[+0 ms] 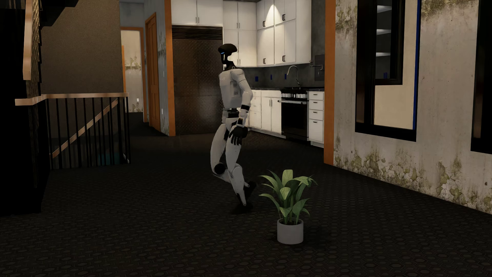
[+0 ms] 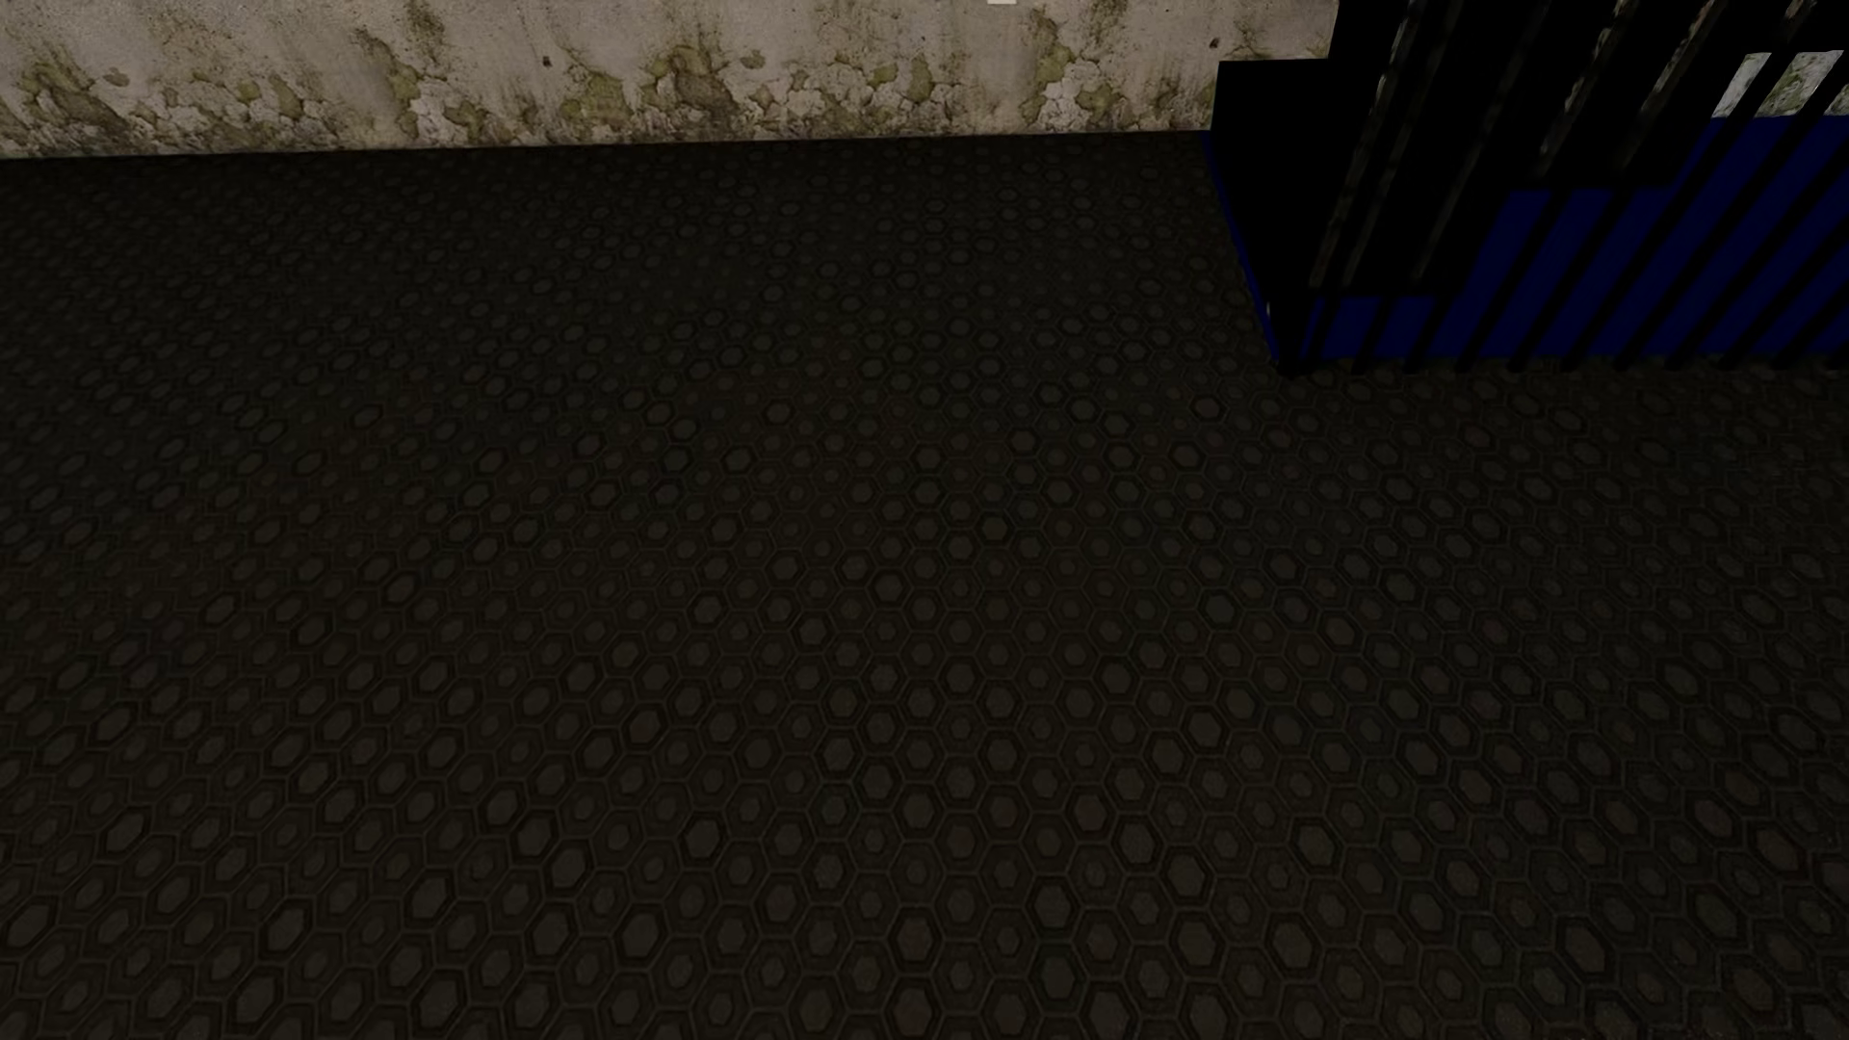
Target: Avoid the plant
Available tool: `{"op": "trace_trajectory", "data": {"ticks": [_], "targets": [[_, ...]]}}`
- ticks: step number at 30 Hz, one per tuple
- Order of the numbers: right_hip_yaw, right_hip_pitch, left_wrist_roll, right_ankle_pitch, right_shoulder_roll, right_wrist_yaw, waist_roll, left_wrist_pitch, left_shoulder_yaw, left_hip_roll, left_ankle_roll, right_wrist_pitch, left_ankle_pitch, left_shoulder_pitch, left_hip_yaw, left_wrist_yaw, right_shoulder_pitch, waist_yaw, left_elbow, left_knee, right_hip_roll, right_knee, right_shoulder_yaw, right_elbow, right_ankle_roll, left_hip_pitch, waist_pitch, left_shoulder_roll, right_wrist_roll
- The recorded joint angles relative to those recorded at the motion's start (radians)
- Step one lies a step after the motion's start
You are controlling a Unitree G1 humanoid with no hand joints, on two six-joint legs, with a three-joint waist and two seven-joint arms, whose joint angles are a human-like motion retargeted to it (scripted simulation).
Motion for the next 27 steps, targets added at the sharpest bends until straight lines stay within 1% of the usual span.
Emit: {"op": "trace_trajectory", "data": {"ticks": [1,2,3,4,5,6,7,8,9,10,11,12,13,14,15,16,17,18,20,21,22,23,24,25,26,27], "targets": [[0.0,-0.083,0.0,0.0,0.005,0.0,0.007,0.0,0.027,0.0,0.0,0.0,-0.032,-0.012,0.0,0.0,0.004,-0.023,-0.036,-0.009,-0.002,-0.07,-0.054,-0.036,0.0,0.021,-0.018,-0.002,0.0],[0.0,-0.135,0.0,0.034,0.011,0.0,0.014,0.0,0.047,-0.005,0.0,0.0,-0.064,-0.021,0.0,0.0,0.008,-0.036,-0.069,-0.027,0.0,-0.198,-0.096,-0.07,0.0,0.064,-0.027,-0.005,0.0],[0.0,-0.163,0.0,0.075,0.016,0.0,0.025,0.0,0.06,-0.009,0.0,0.0,-0.252,-0.027,0.0,0.0,0.007,-0.053,-0.095,-0.054,0.001,-0.364,-0.116,-0.093,0.0,0.107,-0.034,-0.008,0.0],[0.0,-0.155,0.0,0.121,0.022,0.0,0.037,0.0,0.067,-0.008,0.0,0.0,-0.327,-0.028,0.0,0.0,0.002,-0.067,-0.11,-0.088,0.008,-0.56,-0.117,-0.104,0.0,0.158,-0.036,-0.011,0.0],[0.0,-0.125,0.0,0.129,0.025,0.0,0.05,0.0,0.064,0.0,0.0,0.0,-0.348,-0.025,0.0,0.0,-0.005,-0.083,-0.111,-0.107,0.02,-0.756,-0.105,-0.104,0.0,0.205,-0.036,-0.014,0.0],[0.0,-0.093,0.0,0.118,0.029,0.0,0.068,0.0,0.05,0.016,0.0,0.0,-0.374,-0.024,0.0,0.0,-0.011,-0.099,-0.096,-0.094,0.037,-0.895,-0.093,-0.097,0.0,0.228,-0.037,-0.017,0.0],[0.0,-0.073,0.0,0.183,0.031,0.0,0.081,0.0,0.028,0.032,0.0,0.0,-0.381,-0.024,0.0,0.0,-0.013,-0.108,-0.068,-0.081,0.041,-1.043,-0.077,-0.087,0.0,0.25,-0.036,-0.022,0.0],[0.0,-0.077,0.0,0.213,0.033,0.0,0.083,0.0,0.001,0.037,0.0,0.0,-0.315,-0.019,0.0,0.0,-0.017,-0.112,-0.032,-0.016,0.04,-1.038,-0.055,-0.068,0.0,0.272,-0.04,-0.024,0.0],[0.0,-0.089,0.0,0.188,0.037,0.0,0.086,0.0,-0.025,0.044,0.0,0.0,-0.252,-0.013,0.0,0.0,-0.026,-0.113,0.017,0.018,0.041,-0.907,-0.021,-0.041,0.0,0.273,-0.053,-0.03,0.0],[0.0,-0.096,0.0,0.186,0.037,0.0,0.1,0.0,-0.071,0.067,0.0,0.0,-0.121,-0.008,0.0,0.0,-0.035,-0.11,0.086,0.081,0.048,-0.857,0.025,-0.007,0.0,0.249,-0.067,-0.041,0.0],[0.0,-0.061,0.0,0.154,0.032,0.0,0.102,0.0,-0.126,0.099,0.0,0.0,0.051,0.003,0.0,0.0,-0.037,-0.104,0.147,0.177,0.059,-0.833,0.062,0.018,0.0,0.209,-0.067,-0.047,0.0],[0.0,0.015,0.0,0.112,0.025,0.0,0.09,0.0,-0.161,0.13,0.0,0.0,0.19,0.026,0.0,0.0,-0.027,-0.102,0.173,0.323,0.069,-0.844,0.068,0.014,0.0,0.151,-0.052,-0.04,0.0],[0.0,0.145,0.0,0.06,0.008,0.0,0.081,0.0,-0.176,0.149,0.0,0.0,0.277,0.053,0.0,0.0,-0.004,-0.098,0.162,0.485,0.08,-0.865,0.071,-0.02,0.0,0.116,-0.007,-0.024,0.0],[0.0,0.263,0.0,0.02,-0.009,0.0,0.076,0.0,-0.178,0.166,0.0,0.0,0.339,0.067,0.0,0.0,0.012,-0.073,0.147,0.61,0.097,-0.891,0.074,-0.04,0.0,0.077,0.035,-0.014,0.0],[0.0,0.356,0.0,-0.018,-0.019,0.0,0.065,0.0,-0.168,0.17,0.0,0.0,0.362,0.074,0.0,0.0,0.015,-0.032,0.135,0.676,0.105,-0.915,0.069,-0.035,0.0,0.031,0.062,-0.011,0.0],[0.0,0.442,0.0,0.03,-0.028,0.0,0.045,0.0,-0.147,0.157,0.0,0.0,0.355,0.082,0.0,0.0,0.017,0.014,0.116,0.662,0.1,-0.926,0.057,-0.024,0.0,-0.004,0.084,-0.008,0.0],[0.0,0.514,0.0,0.101,-0.035,0.0,0.028,0.0,-0.118,0.146,0.0,0.0,0.342,0.092,0.0,0.0,0.013,0.055,0.087,0.579,0.101,-1.017,0.046,-0.016,0.0,-0.042,0.095,-0.003,0.0],[0.0,0.576,0.0,0.043,-0.043,0.0,0.014,0.0,-0.09,0.126,0.0,0.0,0.314,0.099,0.0,0.0,0.008,0.086,0.055,0.447,0.101,-1.033,0.026,-0.019,0.0,-0.075,0.101,0.005,0.0],[0.0,0.667,0.0,-0.037,-0.062,0.0,-0.003,0.0,-0.06,0.086,0.0,0.0,0.227,0.097,0.0,0.0,-0.005,0.131,0.026,0.101,0.107,-1.053,-0.03,-0.044,0.0,-0.081,0.102,0.004,0.0],[0.0,0.699,0.0,-0.051,-0.071,0.0,-0.002,0.0,-0.063,0.063,0.0,0.0,0.036,0.09,0.0,0.0,-0.02,0.141,0.032,-0.052,0.118,-1.05,-0.054,-0.052,0.0,-0.062,0.101,-0.002,0.0],[0.0,0.729,0.0,-0.045,-0.076,0.0,0.007,0.0,-0.078,0.048,0.0,0.0,0.014,0.086,0.0,0.0,-0.039,0.143,0.046,-0.053,0.138,-1.043,-0.074,-0.058,0.0,-0.028,0.098,-0.008,0.0],[0.0,0.753,0.0,-0.001,-0.075,0.0,0.014,0.0,-0.097,0.051,0.0,0.0,-0.012,0.087,0.0,0.0,-0.056,0.143,0.062,0.017,0.152,-1.039,-0.097,-0.065,0.0,-0.021,0.091,-0.012,0.0],[0.0,0.774,0.0,-0.104,-0.067,0.0,0.013,0.0,-0.12,0.063,0.0,0.0,0.127,0.092,0.0,0.0,-0.06,0.152,0.079,-0.175,0.145,-0.948,-0.131,-0.078,0.0,-0.042,0.084,-0.012,0.0],[0.0,0.777,0.0,-0.12,-0.05,0.0,-0.003,0.0,-0.137,0.065,0.0,0.0,0.169,0.102,0.0,0.0,-0.059,0.158,0.098,-0.135,0.121,-0.894,-0.157,-0.093,0.0,-0.059,0.072,-0.01,0.0],[0.0,0.741,0.0,-0.052,-0.026,0.0,-0.026,0.0,-0.163,0.069,0.0,0.0,0.322,0.108,0.0,0.0,-0.059,0.15,0.125,-0.061,0.09,-0.797,-0.163,-0.099,0.0,-0.105,0.053,-0.004,0.0],[0.0,0.697,0.0,0.049,-0.002,0.0,-0.042,0.0,-0.196,0.057,0.0,0.0,0.504,0.103,0.0,0.0,-0.049,0.139,0.153,0.012,0.041,-0.647,-0.155,-0.104,0.0,-0.123,0.047,0.007,0.0]]}}
